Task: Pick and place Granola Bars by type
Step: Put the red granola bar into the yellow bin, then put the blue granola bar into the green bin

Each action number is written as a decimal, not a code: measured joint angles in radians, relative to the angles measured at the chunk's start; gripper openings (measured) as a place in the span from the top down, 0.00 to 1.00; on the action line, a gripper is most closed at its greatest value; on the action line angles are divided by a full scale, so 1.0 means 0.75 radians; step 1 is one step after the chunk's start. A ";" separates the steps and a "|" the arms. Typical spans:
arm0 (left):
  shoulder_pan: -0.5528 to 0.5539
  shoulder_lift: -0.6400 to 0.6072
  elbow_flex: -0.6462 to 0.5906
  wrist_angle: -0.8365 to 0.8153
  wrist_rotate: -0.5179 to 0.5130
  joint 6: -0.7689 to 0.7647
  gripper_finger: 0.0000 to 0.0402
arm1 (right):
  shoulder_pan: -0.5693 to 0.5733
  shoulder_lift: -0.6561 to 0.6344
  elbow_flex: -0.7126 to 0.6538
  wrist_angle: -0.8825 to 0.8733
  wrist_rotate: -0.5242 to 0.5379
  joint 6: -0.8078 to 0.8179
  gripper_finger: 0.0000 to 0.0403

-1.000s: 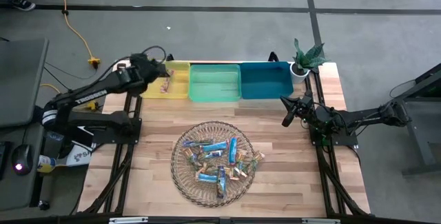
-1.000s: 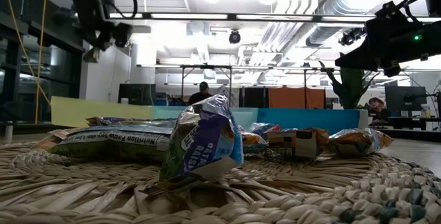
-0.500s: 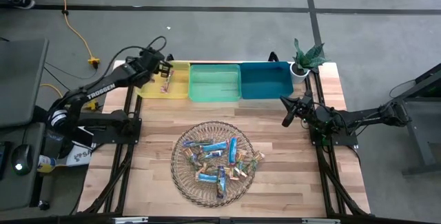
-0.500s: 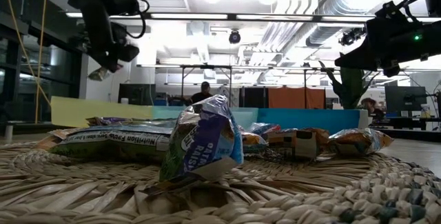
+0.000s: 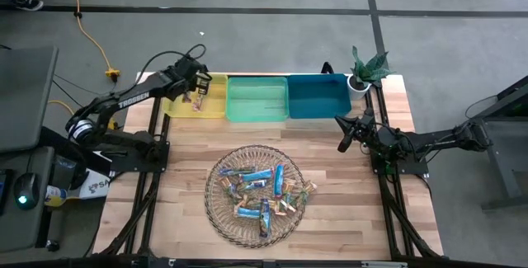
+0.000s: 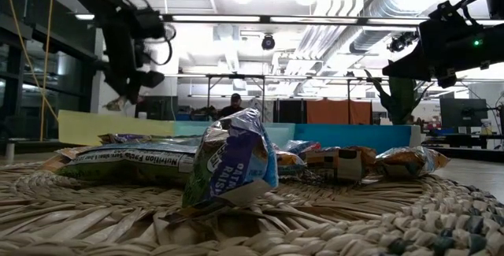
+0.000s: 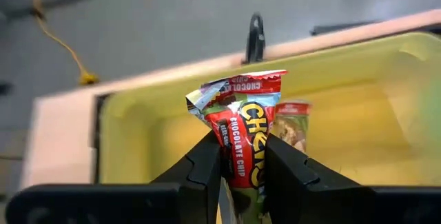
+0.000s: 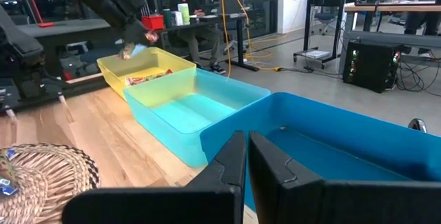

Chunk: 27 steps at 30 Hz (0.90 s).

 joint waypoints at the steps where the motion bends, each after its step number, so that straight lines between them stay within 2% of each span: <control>1: 0.029 0.019 0.000 -0.007 0.050 -0.006 0.79 | 0.000 0.000 0.000 -0.001 0.000 0.000 1.00; 3: 0.068 0.047 -0.001 -0.009 0.087 -0.007 0.79 | 0.000 0.000 0.000 -0.002 0.000 0.000 1.00; 13: 0.064 0.073 0.004 0.018 0.079 -0.024 0.78 | 0.000 0.000 0.000 -0.002 -0.001 0.000 1.00; 27: 0.064 0.073 0.004 -0.002 0.107 -0.012 0.64 | 0.000 0.000 0.000 -0.003 -0.001 0.000 1.00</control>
